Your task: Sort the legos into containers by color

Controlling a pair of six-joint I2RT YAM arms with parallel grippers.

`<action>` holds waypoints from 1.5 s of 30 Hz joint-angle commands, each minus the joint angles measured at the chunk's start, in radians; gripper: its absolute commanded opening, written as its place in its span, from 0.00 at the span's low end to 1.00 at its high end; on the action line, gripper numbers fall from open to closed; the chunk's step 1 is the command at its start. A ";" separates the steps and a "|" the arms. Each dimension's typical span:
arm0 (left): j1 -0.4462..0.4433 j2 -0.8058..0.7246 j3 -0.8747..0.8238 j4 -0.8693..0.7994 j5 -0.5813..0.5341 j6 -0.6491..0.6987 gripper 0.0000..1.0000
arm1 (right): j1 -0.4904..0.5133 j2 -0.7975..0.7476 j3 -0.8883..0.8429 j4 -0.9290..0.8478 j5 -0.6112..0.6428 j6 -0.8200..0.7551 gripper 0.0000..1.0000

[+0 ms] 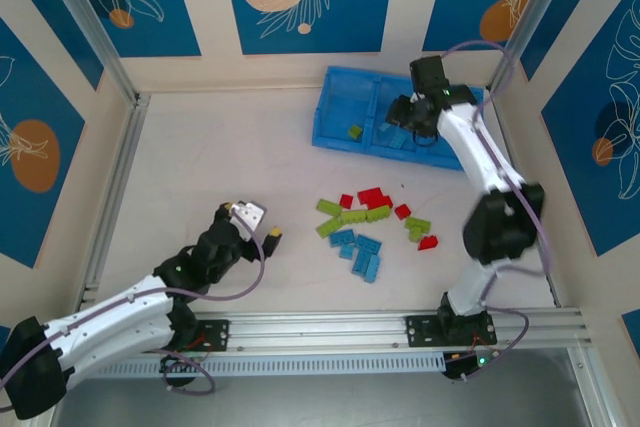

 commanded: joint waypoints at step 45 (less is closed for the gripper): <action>-0.071 1.389 1.303 -0.649 0.512 0.163 0.32 | 0.170 -0.967 -0.760 -0.086 0.054 0.306 0.69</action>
